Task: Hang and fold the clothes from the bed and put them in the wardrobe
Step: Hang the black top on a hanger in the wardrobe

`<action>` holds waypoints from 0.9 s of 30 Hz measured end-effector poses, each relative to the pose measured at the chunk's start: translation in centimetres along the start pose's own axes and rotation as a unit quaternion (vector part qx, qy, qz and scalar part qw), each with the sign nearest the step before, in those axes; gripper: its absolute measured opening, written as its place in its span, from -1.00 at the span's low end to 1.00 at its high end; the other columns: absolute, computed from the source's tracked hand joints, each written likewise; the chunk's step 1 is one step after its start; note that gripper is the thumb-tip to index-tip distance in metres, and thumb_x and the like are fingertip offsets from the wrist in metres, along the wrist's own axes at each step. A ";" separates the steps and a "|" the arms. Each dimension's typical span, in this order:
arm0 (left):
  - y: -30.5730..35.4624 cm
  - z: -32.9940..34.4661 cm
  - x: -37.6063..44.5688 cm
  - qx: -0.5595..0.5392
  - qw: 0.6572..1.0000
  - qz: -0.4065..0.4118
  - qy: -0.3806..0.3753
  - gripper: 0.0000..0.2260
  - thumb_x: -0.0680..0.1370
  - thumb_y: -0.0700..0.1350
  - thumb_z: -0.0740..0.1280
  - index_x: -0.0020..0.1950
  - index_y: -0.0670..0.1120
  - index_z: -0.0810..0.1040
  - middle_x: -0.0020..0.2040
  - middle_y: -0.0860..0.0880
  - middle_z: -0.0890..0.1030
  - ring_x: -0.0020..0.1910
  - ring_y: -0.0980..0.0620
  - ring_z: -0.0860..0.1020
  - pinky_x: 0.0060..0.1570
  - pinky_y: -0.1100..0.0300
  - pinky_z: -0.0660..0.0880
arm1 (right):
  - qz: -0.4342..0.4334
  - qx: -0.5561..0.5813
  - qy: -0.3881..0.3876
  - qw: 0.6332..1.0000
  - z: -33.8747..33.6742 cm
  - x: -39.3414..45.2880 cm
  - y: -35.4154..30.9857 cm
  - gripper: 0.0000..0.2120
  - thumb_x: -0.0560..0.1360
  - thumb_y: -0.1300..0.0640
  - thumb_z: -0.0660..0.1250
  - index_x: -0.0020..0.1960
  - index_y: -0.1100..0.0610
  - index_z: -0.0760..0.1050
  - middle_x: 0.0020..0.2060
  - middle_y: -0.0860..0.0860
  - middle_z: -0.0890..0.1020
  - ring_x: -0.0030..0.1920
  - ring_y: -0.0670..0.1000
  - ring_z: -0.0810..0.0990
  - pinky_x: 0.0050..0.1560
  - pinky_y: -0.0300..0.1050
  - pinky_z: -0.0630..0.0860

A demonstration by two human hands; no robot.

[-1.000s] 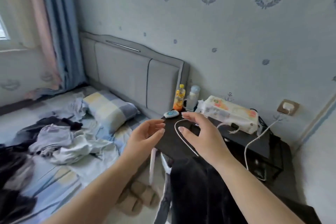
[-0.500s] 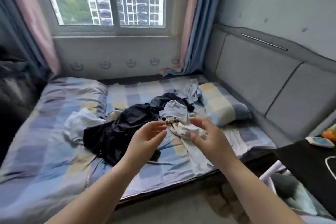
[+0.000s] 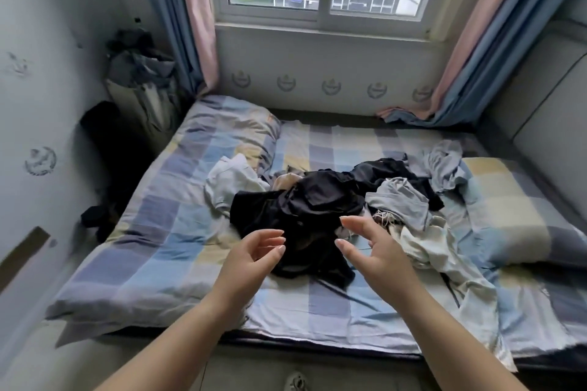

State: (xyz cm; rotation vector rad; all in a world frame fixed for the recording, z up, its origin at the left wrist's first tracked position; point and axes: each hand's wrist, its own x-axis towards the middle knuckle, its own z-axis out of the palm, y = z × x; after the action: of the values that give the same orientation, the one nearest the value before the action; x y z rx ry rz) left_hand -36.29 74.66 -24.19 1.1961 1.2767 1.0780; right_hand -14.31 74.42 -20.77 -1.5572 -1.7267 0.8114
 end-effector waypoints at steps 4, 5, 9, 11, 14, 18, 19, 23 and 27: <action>-1.9 0.1 5.8 -0.010 0.999 -0.042 0.022 -0.80 0.53 -0.30 0.35 0.11 -0.09 0.58 0.01 -0.02 0.66 -0.02 0.19 0.62 -0.11 0.38 0.52 | 0.024 0.012 -0.018 0.999 1.1 6.3 3.5 -0.67 0.49 0.04 0.39 0.24 -0.07 0.47 0.15 -0.19 0.55 0.18 -0.23 0.48 0.03 -0.57 0.30; -2.3 0.1 7.1 -0.012 0.998 -0.050 0.027 -0.80 0.53 -0.31 0.34 0.10 -0.09 0.58 0.01 -0.02 0.66 -0.02 0.18 0.62 -0.10 0.38 0.52 | 0.030 0.009 -0.023 0.999 1.4 7.7 4.3 -0.67 0.49 0.03 0.38 0.24 -0.07 0.47 0.14 -0.19 0.55 0.17 -0.24 0.48 0.02 -0.58 0.30; -4.1 0.0 13.1 0.009 0.996 -0.080 0.038 -0.80 0.53 -0.30 0.34 0.10 -0.08 0.58 0.01 -0.02 0.66 0.01 0.17 0.62 -0.04 0.36 0.53 | 0.061 0.014 -0.054 0.997 2.6 13.9 7.5 -0.68 0.49 0.03 0.38 0.23 -0.06 0.47 0.14 -0.18 0.55 0.19 -0.20 0.49 0.08 -0.45 0.35; -5.1 -0.2 15.7 0.016 0.994 -0.094 0.043 -0.80 0.54 -0.30 0.34 0.12 -0.09 0.57 0.01 -0.01 0.65 -0.03 0.25 0.61 -0.08 0.39 0.52 | 0.078 0.022 -0.064 0.995 3.4 16.6 9.0 -0.68 0.48 0.04 0.39 0.22 -0.05 0.48 0.15 -0.15 0.56 0.20 -0.17 0.50 0.14 -0.31 0.38; -7.1 -0.2 19.2 0.027 0.991 -0.122 0.050 -0.80 0.54 -0.29 0.34 0.13 -0.09 0.57 0.01 -0.01 0.65 -0.05 0.30 0.60 -0.09 0.41 0.51 | 0.109 0.025 -0.075 0.991 4.9 19.9 11.7 -0.69 0.48 0.05 0.39 0.21 -0.05 0.48 0.15 -0.14 0.57 0.19 -0.16 0.50 0.19 -0.24 0.39; -11.1 -0.1 23.6 0.043 0.985 -0.162 0.047 -0.80 0.54 -0.29 0.34 0.11 -0.08 0.58 0.00 0.00 0.65 -0.07 0.30 0.60 -0.08 0.42 0.51 | 0.159 0.028 -0.089 0.983 7.4 23.2 16.2 -0.71 0.48 0.05 0.38 0.18 -0.10 0.46 0.14 -0.16 0.56 0.19 -0.18 0.48 0.13 -0.29 0.34; -12.6 -0.1 24.8 0.049 0.983 -0.174 0.043 -0.80 0.53 -0.30 0.35 0.09 -0.06 0.58 0.00 -0.01 0.65 -0.05 0.26 0.61 -0.06 0.40 0.52 | 0.172 0.028 -0.092 0.980 8.4 24.0 17.6 -0.71 0.48 0.05 0.38 0.19 -0.09 0.47 0.15 -0.15 0.56 0.19 -0.19 0.48 0.13 -0.30 0.33; -19.3 0.2 29.0 0.075 0.974 -0.211 0.021 -0.79 0.52 -0.30 0.36 0.01 0.01 0.58 -0.01 0.00 0.66 0.03 0.11 0.61 -0.02 0.32 0.51 | 0.211 0.019 -0.102 0.972 12.6 26.3 23.6 -0.68 0.48 0.06 0.39 0.23 0.00 0.48 0.16 -0.11 0.56 0.18 -0.17 0.48 0.13 -0.30 0.33; -26.5 0.7 32.7 0.118 0.964 -0.240 0.012 -0.82 0.52 -0.27 0.37 0.05 -0.03 0.58 0.01 0.00 0.65 -0.01 0.19 0.58 0.01 0.42 0.48 | 0.235 -0.014 -0.126 0.964 17.8 28.1 29.9 -0.64 0.49 0.01 0.37 0.27 -0.02 0.47 0.19 -0.12 0.53 0.22 -0.18 0.45 0.16 -0.29 0.33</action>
State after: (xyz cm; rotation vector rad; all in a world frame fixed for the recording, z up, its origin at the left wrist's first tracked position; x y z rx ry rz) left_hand -36.36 104.47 -53.84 0.9702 1.6429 0.5986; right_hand -13.27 105.06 -53.38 -1.9903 -1.5551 1.2704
